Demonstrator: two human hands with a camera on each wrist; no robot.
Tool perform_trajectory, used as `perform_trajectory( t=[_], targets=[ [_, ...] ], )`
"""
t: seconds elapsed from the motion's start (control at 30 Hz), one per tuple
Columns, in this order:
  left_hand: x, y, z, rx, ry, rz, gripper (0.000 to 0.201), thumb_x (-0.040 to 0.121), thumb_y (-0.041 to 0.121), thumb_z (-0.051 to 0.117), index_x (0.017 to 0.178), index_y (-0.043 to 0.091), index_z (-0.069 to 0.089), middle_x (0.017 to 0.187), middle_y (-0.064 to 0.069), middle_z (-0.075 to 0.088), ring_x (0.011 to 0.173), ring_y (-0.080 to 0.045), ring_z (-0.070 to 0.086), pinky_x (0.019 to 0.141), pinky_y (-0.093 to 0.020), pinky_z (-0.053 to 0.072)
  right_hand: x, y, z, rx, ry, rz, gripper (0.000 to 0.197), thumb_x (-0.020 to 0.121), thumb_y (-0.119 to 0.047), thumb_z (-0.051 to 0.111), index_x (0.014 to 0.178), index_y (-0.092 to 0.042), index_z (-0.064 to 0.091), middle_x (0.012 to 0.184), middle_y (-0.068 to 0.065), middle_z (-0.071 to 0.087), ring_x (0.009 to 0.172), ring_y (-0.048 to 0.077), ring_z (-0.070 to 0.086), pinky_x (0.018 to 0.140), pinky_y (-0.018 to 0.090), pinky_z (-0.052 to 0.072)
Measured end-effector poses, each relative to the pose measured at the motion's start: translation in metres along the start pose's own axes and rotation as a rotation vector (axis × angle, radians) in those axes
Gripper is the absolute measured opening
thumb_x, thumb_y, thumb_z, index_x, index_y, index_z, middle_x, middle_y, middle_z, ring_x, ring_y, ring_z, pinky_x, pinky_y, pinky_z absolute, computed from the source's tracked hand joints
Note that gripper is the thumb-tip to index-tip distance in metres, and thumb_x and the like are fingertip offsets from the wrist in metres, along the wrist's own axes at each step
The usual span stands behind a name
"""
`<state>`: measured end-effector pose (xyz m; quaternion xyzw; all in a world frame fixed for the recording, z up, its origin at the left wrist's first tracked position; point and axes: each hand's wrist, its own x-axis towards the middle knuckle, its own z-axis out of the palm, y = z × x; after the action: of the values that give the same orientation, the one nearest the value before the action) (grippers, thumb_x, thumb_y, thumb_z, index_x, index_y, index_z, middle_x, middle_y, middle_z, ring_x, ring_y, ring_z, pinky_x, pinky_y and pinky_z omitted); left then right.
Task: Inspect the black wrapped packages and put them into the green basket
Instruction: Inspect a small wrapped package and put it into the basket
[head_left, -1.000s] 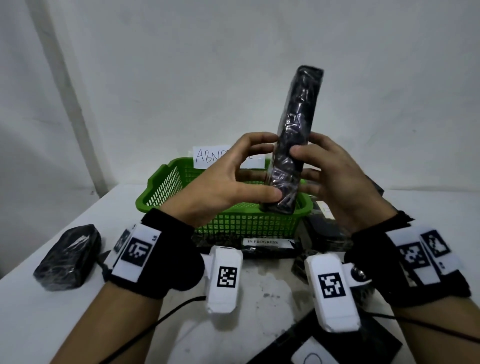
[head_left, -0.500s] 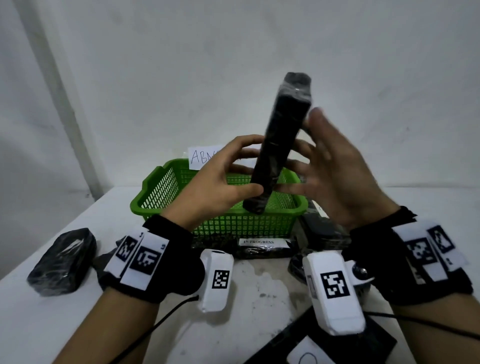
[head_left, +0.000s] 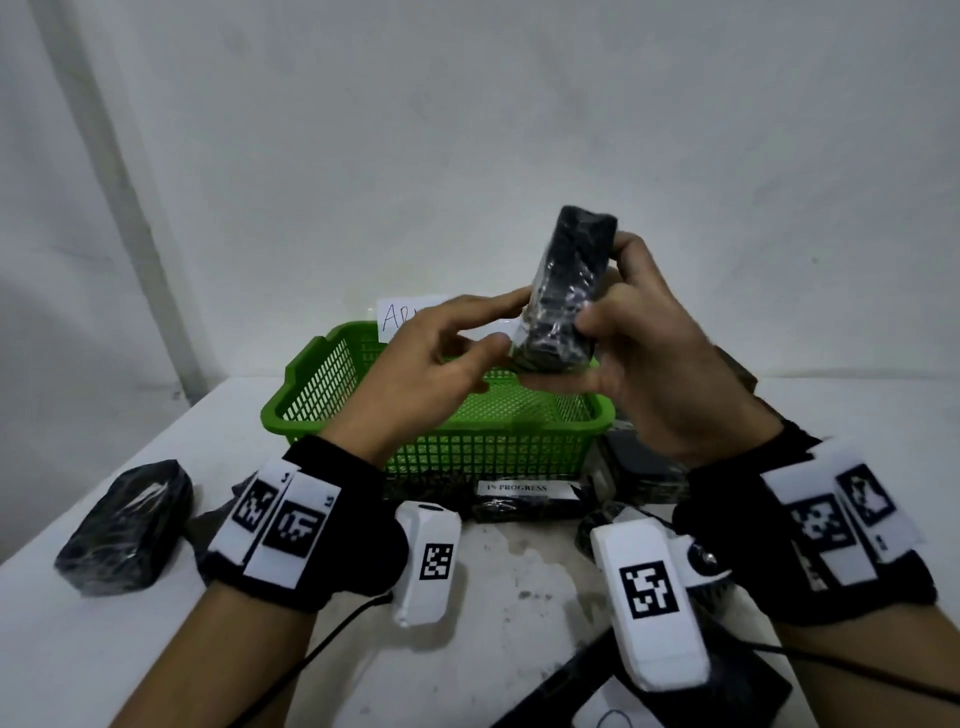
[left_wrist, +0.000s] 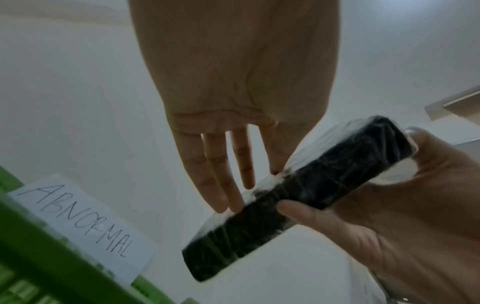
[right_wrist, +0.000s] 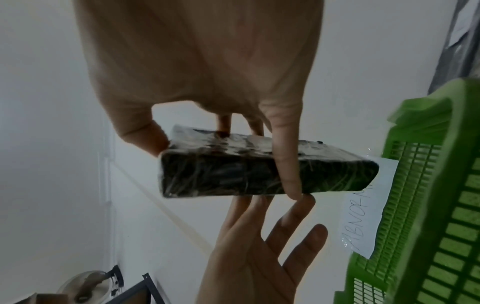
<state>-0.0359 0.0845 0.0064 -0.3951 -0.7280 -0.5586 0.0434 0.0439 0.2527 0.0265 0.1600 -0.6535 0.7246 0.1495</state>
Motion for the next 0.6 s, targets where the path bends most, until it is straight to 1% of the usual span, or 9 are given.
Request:
perform_trajectory(
  t=[0.07, 0.13, 0.2, 0.27, 0.37, 0.43, 0.47, 0.53, 0.6],
  targets=[
    [0.0, 0.0, 0.002, -0.033, -0.02, -0.013, 0.034, 0.1, 0.017, 0.056, 0.13, 0.032, 0.063, 0.133, 0.01, 0.063, 0.106, -0.012, 0.068, 0.078, -0.032, 0.06, -0.001, 0.003, 0.002, -0.067, 0.047, -0.057, 0.043, 0.074, -0.012, 0.053, 0.115, -0.022, 0.048, 0.13, 0.016, 0.052, 0.1, 0.032, 0.067, 0.078, 0.055, 0.061],
    [-0.001, 0.004, 0.002, -0.079, -0.037, -0.016, 0.034, 0.102, 0.017, 0.051, 0.131, 0.033, 0.061, 0.135, 0.01, 0.062, 0.109, -0.01, 0.067, 0.078, -0.032, 0.06, -0.001, 0.008, 0.005, -0.119, 0.085, -0.134, 0.048, 0.073, -0.009, 0.054, 0.119, -0.012, 0.044, 0.117, 0.019, 0.054, 0.086, 0.023, 0.062, 0.068, 0.048, 0.061],
    [-0.002, 0.008, 0.002, -0.137, -0.051, -0.052, 0.034, 0.104, 0.022, 0.045, 0.134, 0.034, 0.06, 0.139, 0.012, 0.058, 0.109, -0.014, 0.067, 0.08, -0.035, 0.061, -0.002, 0.012, 0.008, -0.205, 0.107, -0.224, 0.047, 0.07, -0.006, 0.055, 0.115, -0.011, 0.042, 0.116, 0.014, 0.052, 0.089, 0.018, 0.055, 0.059, 0.03, 0.056],
    [-0.004, 0.017, 0.002, -0.211, -0.068, -0.134, 0.036, 0.103, 0.038, 0.042, 0.134, 0.032, 0.06, 0.14, 0.014, 0.057, 0.099, -0.021, 0.07, 0.075, -0.035, 0.06, -0.002, 0.017, 0.009, -0.274, 0.089, -0.291, 0.047, 0.068, -0.002, 0.055, 0.112, -0.013, 0.04, 0.131, 0.012, 0.047, 0.1, 0.02, 0.052, 0.061, 0.019, 0.05],
    [-0.004, 0.023, 0.0, -0.303, -0.066, -0.24, 0.056, 0.088, 0.064, 0.043, 0.124, 0.027, 0.063, 0.129, 0.007, 0.064, 0.086, -0.02, 0.073, 0.067, -0.032, 0.057, 0.0, 0.023, 0.002, -0.382, -0.065, -0.251, 0.056, 0.069, 0.001, 0.058, 0.119, -0.009, 0.037, 0.141, 0.012, 0.038, 0.124, 0.021, 0.052, 0.077, 0.019, 0.053],
    [-0.004, 0.023, -0.001, -0.348, -0.073, -0.272, 0.056, 0.086, 0.063, 0.056, 0.121, 0.02, 0.061, 0.119, 0.004, 0.068, 0.088, -0.021, 0.074, 0.07, -0.037, 0.059, 0.0, 0.023, -0.003, -0.443, -0.181, -0.176, 0.066, 0.072, -0.009, 0.069, 0.13, -0.013, 0.038, 0.147, 0.008, 0.036, 0.137, 0.02, 0.047, 0.092, 0.022, 0.053],
    [-0.004, 0.022, -0.002, -0.373, -0.077, -0.284, 0.052, 0.085, 0.056, 0.063, 0.119, 0.017, 0.06, 0.111, 0.005, 0.07, 0.088, -0.022, 0.074, 0.073, -0.041, 0.06, 0.0, 0.022, -0.003, -0.423, -0.207, -0.13, 0.07, 0.074, -0.018, 0.073, 0.134, -0.018, 0.039, 0.15, 0.004, 0.038, 0.138, 0.021, 0.047, 0.097, 0.027, 0.052],
    [-0.004, 0.021, -0.002, -0.423, -0.078, -0.288, 0.043, 0.08, 0.04, 0.067, 0.115, 0.016, 0.058, 0.101, 0.006, 0.07, 0.087, -0.021, 0.072, 0.078, -0.044, 0.059, 0.0, 0.02, -0.004, -0.326, -0.154, -0.059, 0.073, 0.081, -0.03, 0.074, 0.143, -0.026, 0.036, 0.14, -0.015, 0.053, 0.127, 0.011, 0.058, 0.096, 0.036, 0.053],
    [-0.004, 0.02, -0.003, -0.4, -0.088, -0.242, 0.042, 0.079, 0.03, 0.069, 0.117, 0.017, 0.056, 0.111, 0.006, 0.068, 0.092, -0.018, 0.072, 0.078, -0.04, 0.061, 0.002, 0.015, -0.004, -0.29, -0.008, -0.016, 0.078, 0.086, -0.045, 0.071, 0.15, -0.036, 0.027, 0.123, -0.039, 0.056, 0.11, -0.01, 0.062, 0.094, 0.038, 0.052]
  ],
)
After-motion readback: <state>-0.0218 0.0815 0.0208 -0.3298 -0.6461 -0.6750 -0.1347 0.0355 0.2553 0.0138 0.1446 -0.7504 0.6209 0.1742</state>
